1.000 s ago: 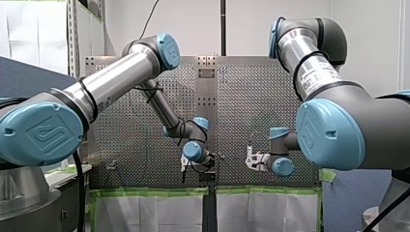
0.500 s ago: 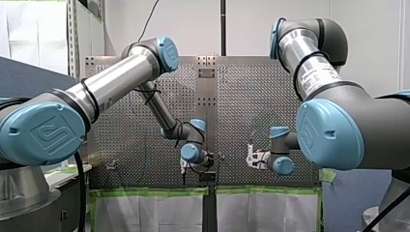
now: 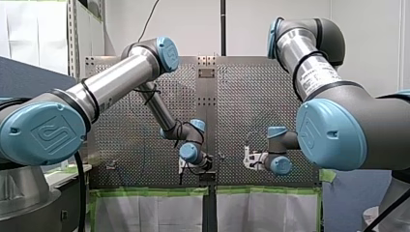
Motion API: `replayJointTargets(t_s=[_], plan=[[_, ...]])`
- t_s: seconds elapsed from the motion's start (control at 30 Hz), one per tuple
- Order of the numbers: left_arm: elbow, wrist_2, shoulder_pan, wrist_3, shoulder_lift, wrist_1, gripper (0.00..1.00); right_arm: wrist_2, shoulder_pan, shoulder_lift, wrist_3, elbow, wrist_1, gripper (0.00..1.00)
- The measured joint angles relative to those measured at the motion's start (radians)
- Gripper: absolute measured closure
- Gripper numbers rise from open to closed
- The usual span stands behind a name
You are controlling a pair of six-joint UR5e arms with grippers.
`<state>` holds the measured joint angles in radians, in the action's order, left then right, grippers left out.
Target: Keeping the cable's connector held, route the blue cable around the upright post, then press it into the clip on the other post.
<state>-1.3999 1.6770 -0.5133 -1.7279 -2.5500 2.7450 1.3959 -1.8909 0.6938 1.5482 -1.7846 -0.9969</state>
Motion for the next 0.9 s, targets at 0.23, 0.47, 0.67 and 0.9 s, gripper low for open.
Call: replayJointTargets(t_s=[0.23,0.47,0.67,0.9], plan=[[0.000,0.017,-0.010,0.028,0.000,0.018,1.00,0.001,-0.009,0.000,-0.007,0.002,0.012,1.00],[0.000,0.013,-0.002,0.037,0.000,0.016,1.00,0.003,-0.010,0.001,-0.003,0.029,0.024,1.00],[0.000,0.011,-0.003,0.038,0.000,0.015,1.00,0.004,-0.010,0.000,-0.003,0.033,0.040,1.00],[0.000,0.011,-0.008,0.034,0.000,0.000,1.00,0.002,-0.010,-0.009,-0.010,0.032,0.044,1.00]])
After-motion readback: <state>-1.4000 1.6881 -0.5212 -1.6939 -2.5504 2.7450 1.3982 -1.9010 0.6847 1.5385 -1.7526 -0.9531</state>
